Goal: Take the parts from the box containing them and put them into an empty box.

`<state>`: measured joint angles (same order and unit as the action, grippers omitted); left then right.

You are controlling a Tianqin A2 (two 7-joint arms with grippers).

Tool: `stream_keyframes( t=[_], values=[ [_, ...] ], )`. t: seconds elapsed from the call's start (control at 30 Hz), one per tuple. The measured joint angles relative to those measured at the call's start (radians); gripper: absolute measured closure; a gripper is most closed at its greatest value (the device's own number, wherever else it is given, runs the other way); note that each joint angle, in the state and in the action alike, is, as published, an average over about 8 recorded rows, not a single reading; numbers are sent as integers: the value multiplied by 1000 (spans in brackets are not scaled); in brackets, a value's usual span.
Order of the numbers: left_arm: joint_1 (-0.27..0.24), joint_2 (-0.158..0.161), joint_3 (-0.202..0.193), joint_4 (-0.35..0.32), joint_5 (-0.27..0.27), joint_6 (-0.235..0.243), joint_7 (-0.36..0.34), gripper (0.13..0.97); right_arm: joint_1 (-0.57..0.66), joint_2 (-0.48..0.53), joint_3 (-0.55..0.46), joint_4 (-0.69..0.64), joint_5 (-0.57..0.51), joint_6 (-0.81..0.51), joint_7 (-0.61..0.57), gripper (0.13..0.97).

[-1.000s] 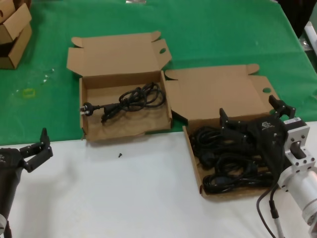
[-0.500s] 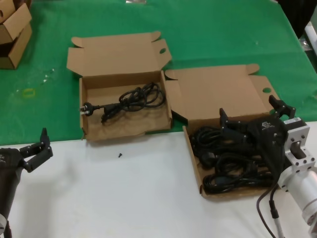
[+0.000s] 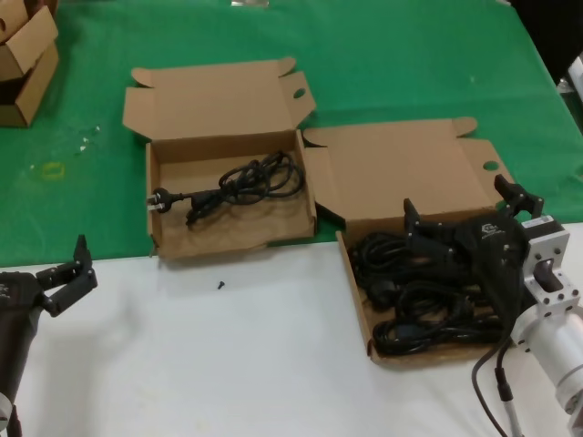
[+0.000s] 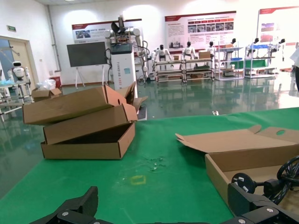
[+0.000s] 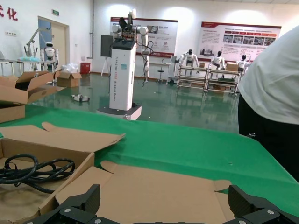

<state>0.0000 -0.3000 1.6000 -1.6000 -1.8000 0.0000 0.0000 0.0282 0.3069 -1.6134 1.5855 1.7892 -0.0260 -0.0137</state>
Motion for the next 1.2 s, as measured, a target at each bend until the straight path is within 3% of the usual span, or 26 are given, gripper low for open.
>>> stream_keyframes(
  t=[1.2],
  values=[
    [0, 0, 0, 0, 0, 0, 0, 132, 0, 0, 0, 0, 0, 0, 0, 129]
  ],
)
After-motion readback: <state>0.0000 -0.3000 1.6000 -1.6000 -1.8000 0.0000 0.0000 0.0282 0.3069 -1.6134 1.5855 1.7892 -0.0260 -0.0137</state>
